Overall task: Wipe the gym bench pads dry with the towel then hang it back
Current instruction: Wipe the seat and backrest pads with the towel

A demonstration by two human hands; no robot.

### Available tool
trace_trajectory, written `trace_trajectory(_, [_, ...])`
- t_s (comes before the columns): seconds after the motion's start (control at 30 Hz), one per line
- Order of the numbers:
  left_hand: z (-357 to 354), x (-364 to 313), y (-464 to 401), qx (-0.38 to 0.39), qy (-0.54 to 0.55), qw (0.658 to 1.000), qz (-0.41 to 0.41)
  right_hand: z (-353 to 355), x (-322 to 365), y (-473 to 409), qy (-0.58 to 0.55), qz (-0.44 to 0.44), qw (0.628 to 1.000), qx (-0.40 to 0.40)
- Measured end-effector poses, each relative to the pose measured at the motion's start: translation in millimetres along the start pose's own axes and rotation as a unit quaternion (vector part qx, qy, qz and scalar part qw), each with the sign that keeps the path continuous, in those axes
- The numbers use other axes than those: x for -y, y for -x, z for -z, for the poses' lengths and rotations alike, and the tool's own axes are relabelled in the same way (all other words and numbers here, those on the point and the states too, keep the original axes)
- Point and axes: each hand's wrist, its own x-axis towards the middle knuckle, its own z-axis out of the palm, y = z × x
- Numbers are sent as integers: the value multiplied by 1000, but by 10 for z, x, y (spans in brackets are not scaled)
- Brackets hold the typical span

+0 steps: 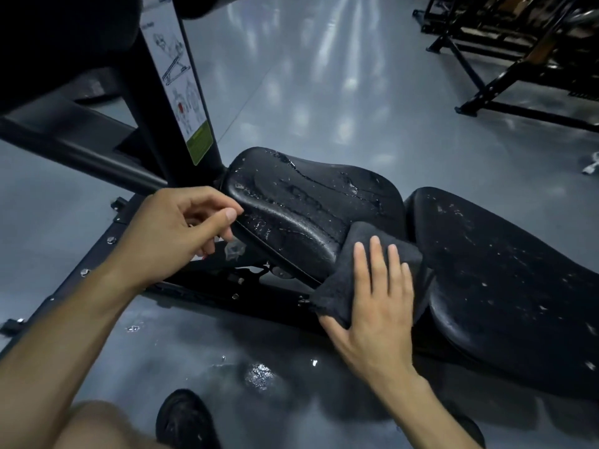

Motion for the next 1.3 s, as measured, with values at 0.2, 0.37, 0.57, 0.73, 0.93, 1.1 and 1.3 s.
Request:
trace_trajectory(0.2, [-80, -28, -94, -43, 13, 999, -7, 58, 729, -694, 24, 27, 999, 35])
trace_trajectory(0.37, [-28, 50, -17, -37, 18, 999, 11, 68, 263, -98, 4, 41, 999, 20])
trace_trajectory(0.57, [142, 136, 52, -72, 42, 996, 32, -24, 577, -101, 45, 23, 998, 28])
trace_trajectory(0.73, [213, 162, 49, -125, 61, 989, 44, -11, 1294, -999, 23, 47, 998, 35])
trace_trajectory(0.93, [360, 280, 63, -136, 62, 987, 59, 30, 593, -238, 54, 121, 991, 30])
trace_trajectory(1.1, [364, 332, 17, -144, 52, 986, 59, -112, 1032, -515, 75, 95, 992, 28])
trace_trajectory(1.3, [245, 315, -21, -131, 33, 989, 63, -73, 1252, -991, 24, 113, 993, 2])
